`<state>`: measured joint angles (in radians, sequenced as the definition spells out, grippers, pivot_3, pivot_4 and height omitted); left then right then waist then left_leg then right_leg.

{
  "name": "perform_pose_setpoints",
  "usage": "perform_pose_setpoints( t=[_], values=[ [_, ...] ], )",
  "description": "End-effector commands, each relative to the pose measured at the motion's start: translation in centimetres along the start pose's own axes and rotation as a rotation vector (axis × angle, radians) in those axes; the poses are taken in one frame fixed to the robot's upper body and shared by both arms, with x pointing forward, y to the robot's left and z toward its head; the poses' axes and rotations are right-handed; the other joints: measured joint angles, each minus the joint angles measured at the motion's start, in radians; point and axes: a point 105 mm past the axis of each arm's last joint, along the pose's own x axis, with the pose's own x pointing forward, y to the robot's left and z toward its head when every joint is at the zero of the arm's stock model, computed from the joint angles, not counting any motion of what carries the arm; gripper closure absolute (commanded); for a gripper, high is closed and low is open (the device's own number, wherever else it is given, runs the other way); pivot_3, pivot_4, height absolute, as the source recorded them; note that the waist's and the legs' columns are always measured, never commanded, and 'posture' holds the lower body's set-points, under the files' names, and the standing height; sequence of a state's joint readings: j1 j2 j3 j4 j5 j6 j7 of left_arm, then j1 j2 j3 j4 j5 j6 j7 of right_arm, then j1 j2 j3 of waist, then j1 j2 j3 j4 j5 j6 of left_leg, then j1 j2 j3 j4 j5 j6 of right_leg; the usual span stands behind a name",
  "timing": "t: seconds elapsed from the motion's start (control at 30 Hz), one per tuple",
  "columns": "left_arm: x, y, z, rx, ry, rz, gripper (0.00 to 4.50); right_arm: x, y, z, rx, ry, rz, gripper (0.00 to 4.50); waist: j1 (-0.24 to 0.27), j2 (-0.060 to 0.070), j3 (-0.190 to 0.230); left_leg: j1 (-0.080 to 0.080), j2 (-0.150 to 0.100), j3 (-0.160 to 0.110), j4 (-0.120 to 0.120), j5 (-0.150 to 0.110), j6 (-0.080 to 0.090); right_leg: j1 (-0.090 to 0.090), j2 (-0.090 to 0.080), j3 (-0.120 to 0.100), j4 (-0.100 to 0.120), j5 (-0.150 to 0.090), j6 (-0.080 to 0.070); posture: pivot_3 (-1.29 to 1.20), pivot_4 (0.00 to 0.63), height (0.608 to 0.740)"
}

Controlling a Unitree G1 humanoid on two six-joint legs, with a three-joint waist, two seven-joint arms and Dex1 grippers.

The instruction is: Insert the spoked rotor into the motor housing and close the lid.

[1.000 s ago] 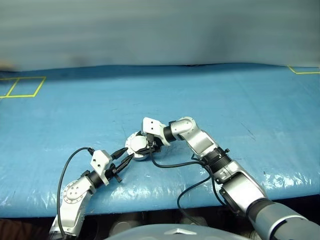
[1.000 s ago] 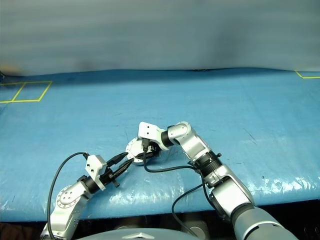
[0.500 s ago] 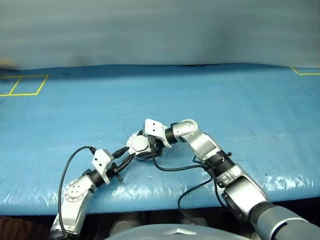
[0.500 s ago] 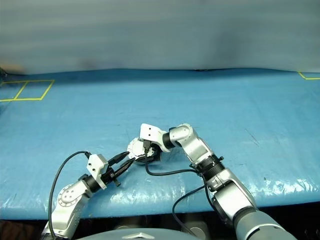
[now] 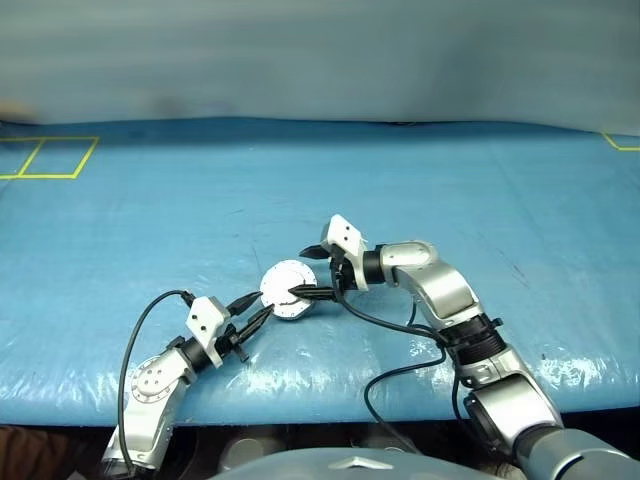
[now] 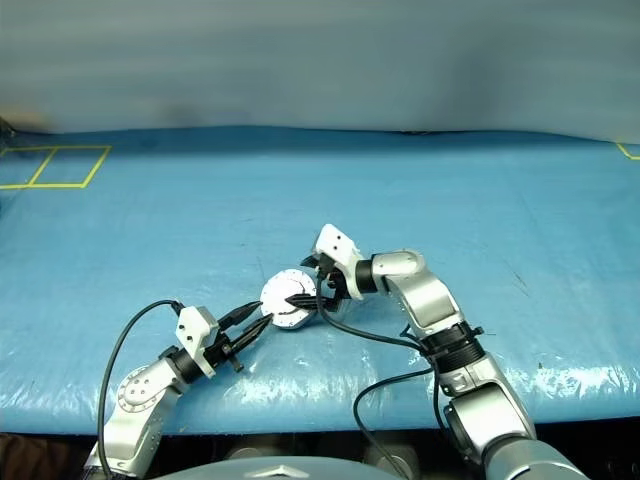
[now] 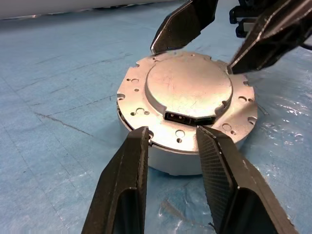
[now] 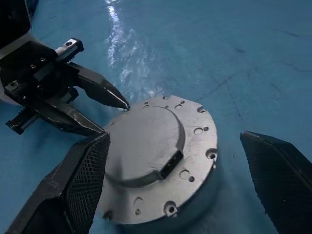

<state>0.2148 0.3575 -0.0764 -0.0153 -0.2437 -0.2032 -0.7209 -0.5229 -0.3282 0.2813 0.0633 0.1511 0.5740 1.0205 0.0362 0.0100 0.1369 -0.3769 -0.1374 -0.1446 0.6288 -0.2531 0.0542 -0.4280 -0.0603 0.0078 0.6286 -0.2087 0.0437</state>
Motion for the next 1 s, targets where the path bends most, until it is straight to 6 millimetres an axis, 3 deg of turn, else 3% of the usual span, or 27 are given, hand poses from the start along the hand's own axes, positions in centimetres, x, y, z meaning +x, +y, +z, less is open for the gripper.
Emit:
perform_pose_setpoints(
  t=[0.03,0.23,0.37,0.67,1.0],
  values=[
    [-0.2,-0.5,-1.8,-0.029,0.088,-0.008,2.9,-1.5,-1.1,0.9,-0.032,-0.038,-0.077,0.03,0.002,0.0,0.0,0.0,0.0,0.0,0.0,0.0,0.0,0.0,0.0,0.0,0.0,0.0,0.0,0.0,0.15,0.74],
    [-0.2,-0.6,-2.0,-0.031,0.092,-0.013,2.9,-3.1,-3.2,0.3,-0.048,-0.007,-0.191,0.03,0.002,-0.001,0.001,-0.001,-0.001,0.0,0.0,-0.001,0.002,0.0,-0.001,0.0,-0.002,0.0,0.0,0.0,0.15,0.74],
    [-0.2,-0.6,-2.0,-0.03,0.089,-0.014,2.9,-3.2,-4.0,-0.7,-0.081,0.052,-0.24,0.03,0.002,-0.001,0.001,-0.001,-0.001,0.0,0.0,-0.001,0.002,0.0,-0.001,0.0,-0.002,0.0,0.0,0.0,0.15,0.74],
    [0.3,0.3,-0.8,0.012,0.012,0.015,2.9,-1.6,-2.0,-2.1,-0.07,0.08,-0.177,0.03,0.002,-0.001,0.001,-0.001,-0.001,0.001,0.001,-0.001,0.002,0.0,-0.001,0.001,-0.001,0.0,0.0,0.0,0.15,0.74],
    [1.4,1.3,1.0,0.07,-0.06,0.015,2.9,-2.7,-2.4,-2.7,-0.057,0.084,-0.232,0.03,0.001,-0.002,0.001,-0.001,-0.001,0.001,0.002,-0.001,0.001,0.0,0.0,0.001,-0.001,0.001,0.0,0.0,0.15,0.74]
  ],
)
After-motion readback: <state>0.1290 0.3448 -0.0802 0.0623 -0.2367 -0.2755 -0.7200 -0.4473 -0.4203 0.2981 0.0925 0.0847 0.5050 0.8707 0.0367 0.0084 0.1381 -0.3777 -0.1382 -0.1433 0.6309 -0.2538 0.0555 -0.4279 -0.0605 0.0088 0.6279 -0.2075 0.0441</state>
